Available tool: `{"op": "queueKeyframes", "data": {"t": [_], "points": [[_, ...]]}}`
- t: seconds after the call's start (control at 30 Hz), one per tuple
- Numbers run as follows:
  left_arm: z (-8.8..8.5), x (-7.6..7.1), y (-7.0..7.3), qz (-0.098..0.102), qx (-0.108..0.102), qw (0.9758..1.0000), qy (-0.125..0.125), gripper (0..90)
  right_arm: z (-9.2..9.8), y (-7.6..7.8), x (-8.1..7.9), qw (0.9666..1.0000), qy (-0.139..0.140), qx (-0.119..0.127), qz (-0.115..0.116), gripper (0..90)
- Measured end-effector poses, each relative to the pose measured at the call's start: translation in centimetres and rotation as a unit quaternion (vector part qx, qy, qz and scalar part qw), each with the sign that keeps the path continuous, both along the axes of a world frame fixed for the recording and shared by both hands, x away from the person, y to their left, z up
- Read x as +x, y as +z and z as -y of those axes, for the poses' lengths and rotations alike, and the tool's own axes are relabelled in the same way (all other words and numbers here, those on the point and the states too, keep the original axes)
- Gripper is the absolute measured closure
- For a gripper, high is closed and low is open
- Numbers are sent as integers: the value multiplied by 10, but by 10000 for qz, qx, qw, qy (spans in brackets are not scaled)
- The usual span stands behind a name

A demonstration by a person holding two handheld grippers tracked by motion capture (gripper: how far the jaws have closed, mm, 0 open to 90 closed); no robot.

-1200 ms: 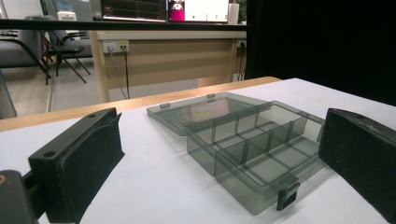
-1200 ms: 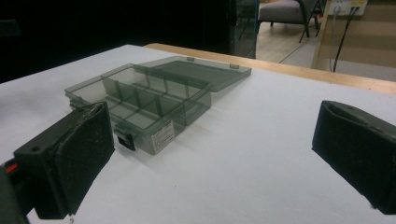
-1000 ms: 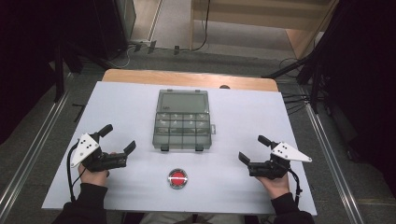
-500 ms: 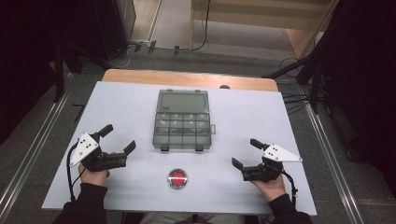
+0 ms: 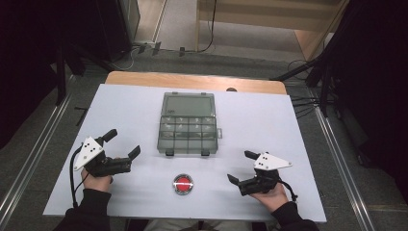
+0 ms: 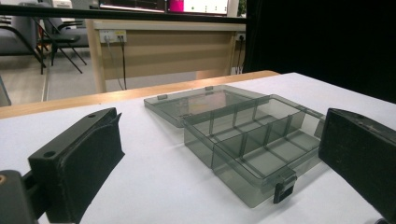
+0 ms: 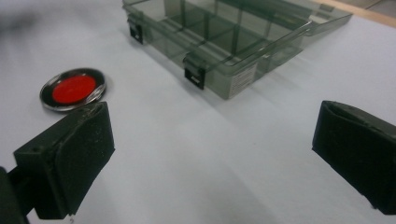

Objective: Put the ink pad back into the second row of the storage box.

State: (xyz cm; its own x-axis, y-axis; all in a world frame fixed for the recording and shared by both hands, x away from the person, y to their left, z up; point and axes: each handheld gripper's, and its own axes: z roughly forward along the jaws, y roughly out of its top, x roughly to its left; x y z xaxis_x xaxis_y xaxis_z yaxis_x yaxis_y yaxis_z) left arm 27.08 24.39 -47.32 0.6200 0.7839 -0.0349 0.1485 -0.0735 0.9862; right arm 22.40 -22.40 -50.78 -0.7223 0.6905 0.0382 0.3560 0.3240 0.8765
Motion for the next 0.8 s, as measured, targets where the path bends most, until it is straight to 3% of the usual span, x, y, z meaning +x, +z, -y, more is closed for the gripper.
{"op": "queueKeyframes", "data": {"t": [0.37, 0.8], "points": [[-1, -1, 1, 32, 56, 10000, 27, 0, -26, -4, -2, 9974, 419, -475, -338, 0], [-1, -2, 1, 40, 77, 9999, 56, 0, -61, 7, -2, 9931, 901, -612, -435, 0]]}}
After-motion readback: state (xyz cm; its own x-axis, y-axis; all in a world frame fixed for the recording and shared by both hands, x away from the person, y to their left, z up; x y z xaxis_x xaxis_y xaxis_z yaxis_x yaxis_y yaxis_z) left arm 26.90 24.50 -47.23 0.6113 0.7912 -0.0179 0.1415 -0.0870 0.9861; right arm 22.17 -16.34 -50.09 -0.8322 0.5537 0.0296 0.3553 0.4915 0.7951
